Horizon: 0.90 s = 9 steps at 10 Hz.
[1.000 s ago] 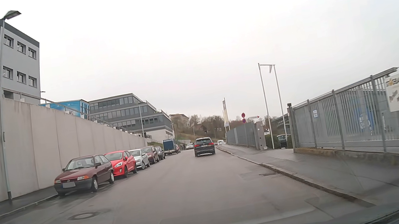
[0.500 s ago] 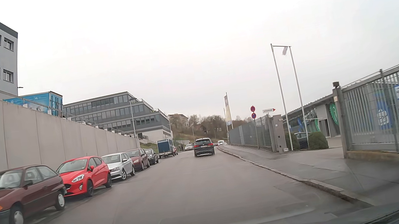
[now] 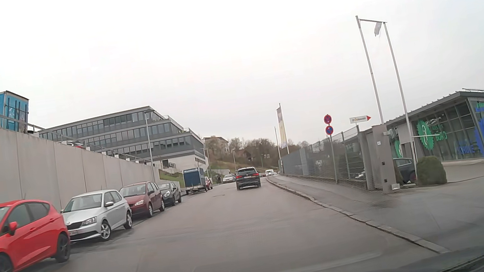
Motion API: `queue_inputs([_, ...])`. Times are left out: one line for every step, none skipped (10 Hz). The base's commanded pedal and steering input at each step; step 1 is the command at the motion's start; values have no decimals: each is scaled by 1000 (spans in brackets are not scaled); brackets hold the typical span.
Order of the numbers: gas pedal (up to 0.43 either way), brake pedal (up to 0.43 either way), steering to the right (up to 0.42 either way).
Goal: Follow the waypoints while adhering to traffic rules and regulations
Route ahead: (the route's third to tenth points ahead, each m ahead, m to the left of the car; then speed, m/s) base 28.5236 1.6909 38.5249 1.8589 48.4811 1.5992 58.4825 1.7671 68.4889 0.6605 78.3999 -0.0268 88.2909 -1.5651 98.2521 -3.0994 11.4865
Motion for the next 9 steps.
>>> queue_inputs([157,0,-4])
queue_inputs([177,0,-4])
queue_inputs([189,0,-5])
queue_inputs([189,0,-4])
queue_inputs([189,0,-4])
queue_inputs([189,0,-4])
queue_inputs([189,0,-4])
queue_inputs([197,0,-4])
queue_inputs([197,0,-3])
